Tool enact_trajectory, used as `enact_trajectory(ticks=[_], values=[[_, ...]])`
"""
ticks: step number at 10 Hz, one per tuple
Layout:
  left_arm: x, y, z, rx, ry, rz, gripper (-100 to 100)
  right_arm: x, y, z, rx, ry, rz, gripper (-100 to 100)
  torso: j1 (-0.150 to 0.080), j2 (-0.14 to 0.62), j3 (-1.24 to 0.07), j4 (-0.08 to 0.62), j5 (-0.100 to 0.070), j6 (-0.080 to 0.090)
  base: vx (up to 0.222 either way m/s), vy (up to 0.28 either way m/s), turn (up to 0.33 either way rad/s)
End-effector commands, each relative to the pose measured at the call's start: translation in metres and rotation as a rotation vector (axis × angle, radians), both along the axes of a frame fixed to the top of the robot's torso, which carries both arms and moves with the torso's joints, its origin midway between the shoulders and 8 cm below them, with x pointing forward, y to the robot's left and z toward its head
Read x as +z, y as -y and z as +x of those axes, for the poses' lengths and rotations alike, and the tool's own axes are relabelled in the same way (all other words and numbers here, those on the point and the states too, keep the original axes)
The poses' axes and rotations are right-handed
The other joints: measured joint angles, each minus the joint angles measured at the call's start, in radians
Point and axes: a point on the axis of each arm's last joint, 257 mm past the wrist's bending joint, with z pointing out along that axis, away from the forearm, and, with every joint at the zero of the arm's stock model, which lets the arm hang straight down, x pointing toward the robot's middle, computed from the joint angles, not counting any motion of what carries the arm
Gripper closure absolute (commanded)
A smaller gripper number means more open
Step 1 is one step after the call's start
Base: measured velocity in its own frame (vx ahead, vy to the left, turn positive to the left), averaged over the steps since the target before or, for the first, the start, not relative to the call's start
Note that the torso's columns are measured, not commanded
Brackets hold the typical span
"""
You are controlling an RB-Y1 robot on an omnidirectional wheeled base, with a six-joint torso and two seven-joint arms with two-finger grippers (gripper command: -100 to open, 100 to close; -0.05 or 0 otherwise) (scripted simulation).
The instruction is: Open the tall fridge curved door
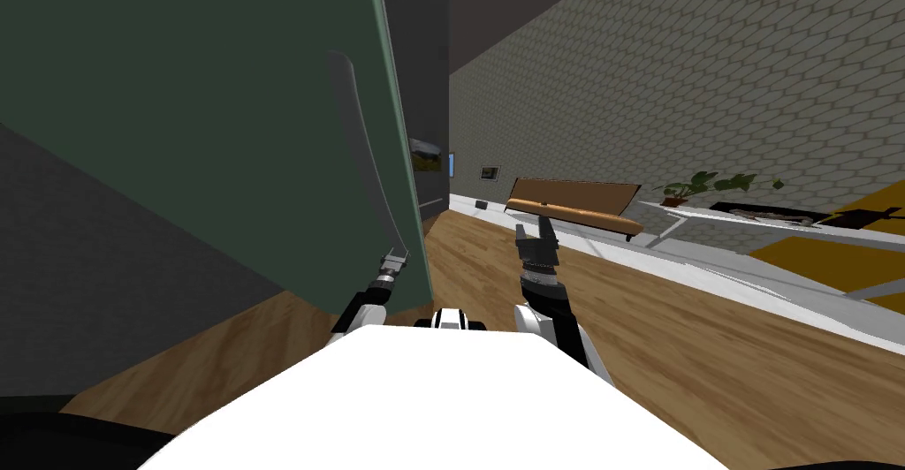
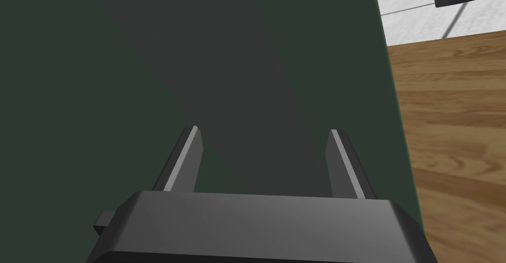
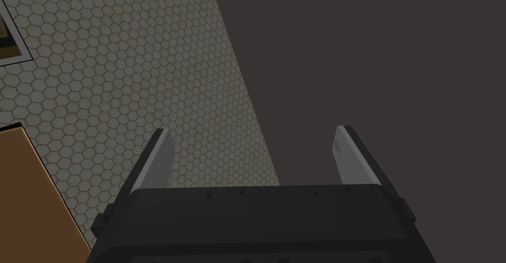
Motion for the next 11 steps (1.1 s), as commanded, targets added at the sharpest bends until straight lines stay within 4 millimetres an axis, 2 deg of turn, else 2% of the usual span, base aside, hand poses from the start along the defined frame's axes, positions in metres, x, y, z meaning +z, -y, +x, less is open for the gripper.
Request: enact_trajectory(ticks=[1, 2, 3, 5, 6, 11], values=[[0.003, 0.012, -0.003, -0.03, 0.009, 0.006, 100, 0.0, 0.0, 0.0, 0.0, 0.0, 0.0, 0, 0.0, -0.005, -0.003, 0.0, -0.001, -0.003, -0.166, 0.054, -0.094], [0.003, 0.012, -0.003, -0.03, 0.009, 0.006, 100, 0.0, 0.0, 0.0, 0.0, 0.0, 0.0, 0, -0.003, -0.003, -0.002, 0.0, -0.001, 0.0, -0.154, 0.079, -0.047], [0.004, 0.021, -0.004, -0.053, 0.011, 0.007, 100, 0.0, 0.0, 0.0, 0.0, 0.0, 0.0, 0, -0.001, -0.002, -0.001, 0.0, -0.001, 0.0, -0.157, 0.116, -0.068], [0.004, 0.021, -0.004, -0.053, 0.011, 0.007, 100, 0.0, 0.0, 0.0, 0.0, 0.0, 0.0, 0, 0.002, 0.001, 0.0, 0.001, 0.0, -0.002, -0.143, 0.082, -0.053], [0.005, 0.03, -0.006, -0.075, 0.013, 0.007, 100, 0.0, 0.0, 0.0, 0.0, 0.0, 0.0, 0, 0.002, -0.002, -0.001, 0.001, 0.0, -0.004, -0.084, 0.026, -0.063], [0.005, 0.03, -0.006, -0.075, 0.013, 0.007, 100, 0.0, 0.0, 0.0, 0.0, 0.0, 0.0, 0, 0.0, -0.001, 0.0, 0.0, 0.0, -0.001, -0.043, 0.017, -0.008]])
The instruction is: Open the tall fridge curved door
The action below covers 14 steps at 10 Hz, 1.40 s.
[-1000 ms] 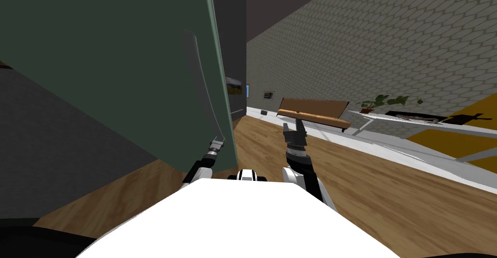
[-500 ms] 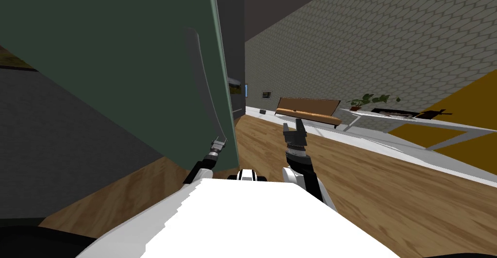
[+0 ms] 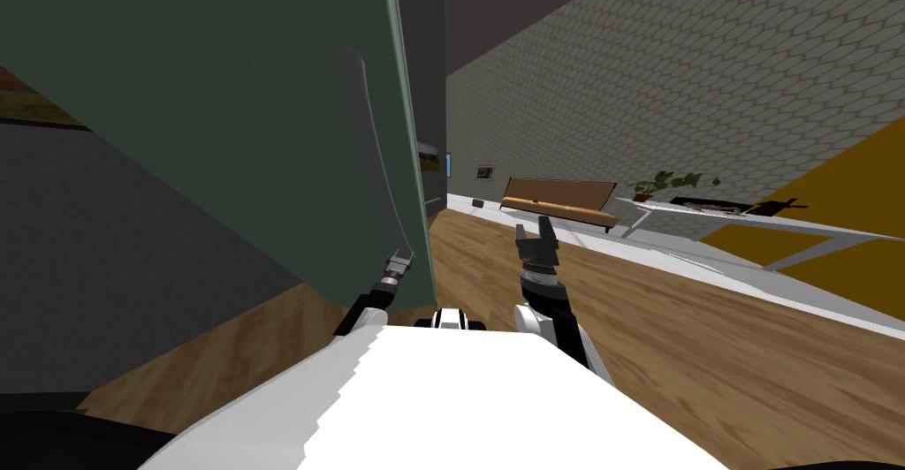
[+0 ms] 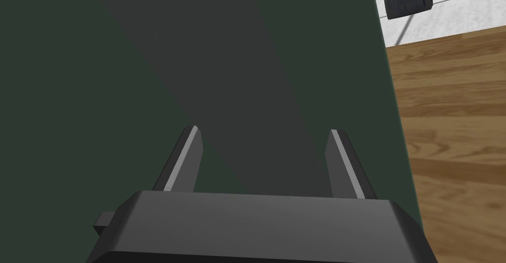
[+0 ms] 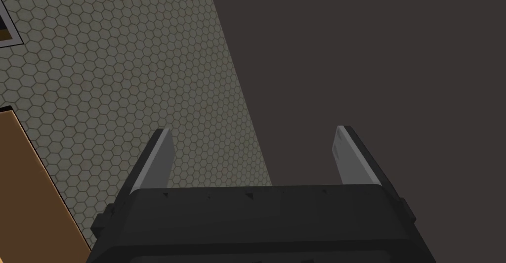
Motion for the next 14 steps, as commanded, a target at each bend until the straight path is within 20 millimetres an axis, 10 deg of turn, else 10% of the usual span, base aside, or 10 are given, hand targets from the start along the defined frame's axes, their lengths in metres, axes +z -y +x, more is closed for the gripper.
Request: enact_trajectory(ticks=[1, 14], values=[[0.005, -0.003, 0.0, 0.007, 0.01, 0.004, 100, 0.0, 0.0, 0.0, 0.0, 0.0, 0.0, 0, 0.0, 0.001, 0.0, 0.0, 0.0, 0.0, -0.02, 0.012, 0.008], [0.003, 0.015, -0.005, -0.036, 0.006, -0.001, 100, 0.0, 0.0, 0.0, 0.0, 0.0, 0.0, 0, 0.0, 0.001, 0.001, 0.001, 0.0, 0.0, -0.035, 0.016, -0.013]])
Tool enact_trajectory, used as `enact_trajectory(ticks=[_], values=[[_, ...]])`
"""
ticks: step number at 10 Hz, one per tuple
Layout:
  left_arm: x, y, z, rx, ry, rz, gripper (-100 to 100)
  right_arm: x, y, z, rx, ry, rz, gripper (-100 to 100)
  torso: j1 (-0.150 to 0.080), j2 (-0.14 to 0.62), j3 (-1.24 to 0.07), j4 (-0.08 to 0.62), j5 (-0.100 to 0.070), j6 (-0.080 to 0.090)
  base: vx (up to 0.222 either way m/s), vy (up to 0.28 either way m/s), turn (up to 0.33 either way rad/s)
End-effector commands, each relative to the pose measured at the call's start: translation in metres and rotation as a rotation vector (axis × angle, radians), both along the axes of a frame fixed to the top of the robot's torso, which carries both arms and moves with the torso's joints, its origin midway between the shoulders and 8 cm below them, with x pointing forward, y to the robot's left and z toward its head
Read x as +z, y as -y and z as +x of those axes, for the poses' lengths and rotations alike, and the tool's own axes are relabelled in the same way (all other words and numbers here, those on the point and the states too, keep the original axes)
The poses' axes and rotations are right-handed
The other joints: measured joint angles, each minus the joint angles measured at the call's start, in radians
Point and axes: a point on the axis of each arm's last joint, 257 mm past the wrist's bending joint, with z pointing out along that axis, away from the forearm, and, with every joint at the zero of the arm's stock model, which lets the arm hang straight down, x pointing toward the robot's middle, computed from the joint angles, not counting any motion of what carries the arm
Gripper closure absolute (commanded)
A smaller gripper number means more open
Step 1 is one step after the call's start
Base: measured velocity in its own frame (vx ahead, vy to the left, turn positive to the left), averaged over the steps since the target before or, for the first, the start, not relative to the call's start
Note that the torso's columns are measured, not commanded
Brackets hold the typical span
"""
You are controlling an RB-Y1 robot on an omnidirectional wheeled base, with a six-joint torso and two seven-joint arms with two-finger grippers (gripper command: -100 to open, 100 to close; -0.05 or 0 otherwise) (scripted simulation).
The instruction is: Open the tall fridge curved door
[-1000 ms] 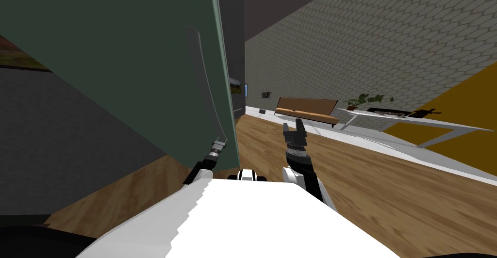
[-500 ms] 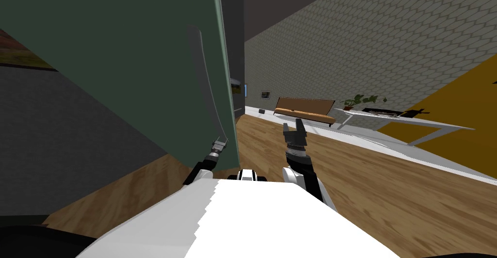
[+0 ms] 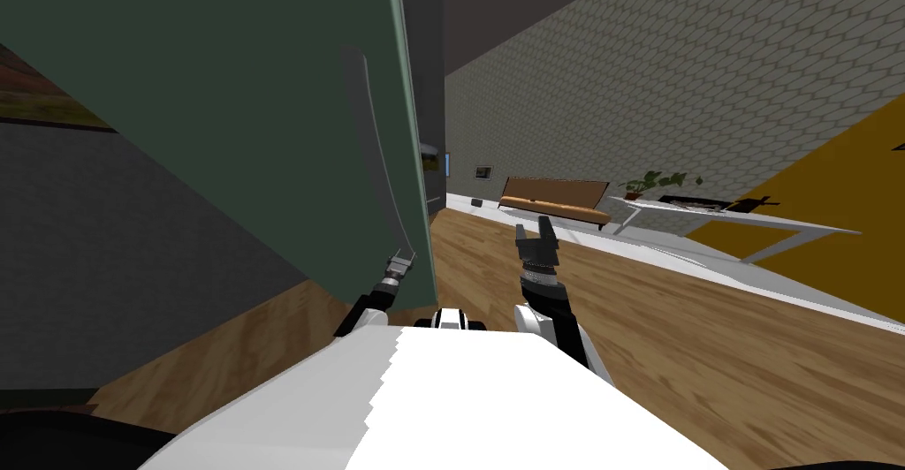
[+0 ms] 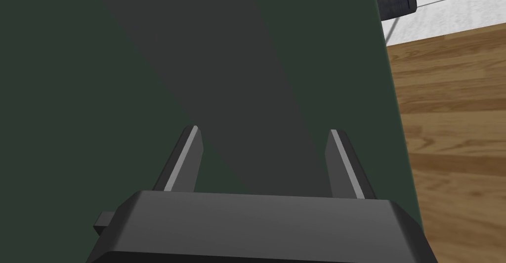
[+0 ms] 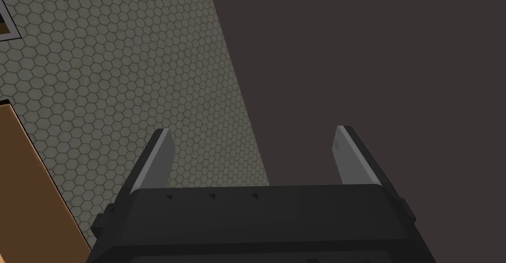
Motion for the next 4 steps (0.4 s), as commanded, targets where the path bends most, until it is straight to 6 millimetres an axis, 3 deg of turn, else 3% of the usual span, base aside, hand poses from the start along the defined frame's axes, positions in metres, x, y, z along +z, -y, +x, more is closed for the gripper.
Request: enact_trajectory(ticks=[1, 4], values=[[0.002, 0.0057, -0.0015, -0.014, 0.006, 0.001, 100, 0.0, 0.0, 0.0, 0.0, 0.0, 0.0, 0, -0.001, 0.0, 0.0, -0.001, 0.001, 0.002, -0.03, 0.02, -0.006], [0.0039, 0.0113, -0.0032, -0.028, 0.011, 0.001, 100, 0.0, 0.0, 0.0, 0.0, 0.0, 0.0, 0, -0.002, 0.002, 0.001, -0.001, 0.0, 0.003, -0.099, 0.049, -0.04]])
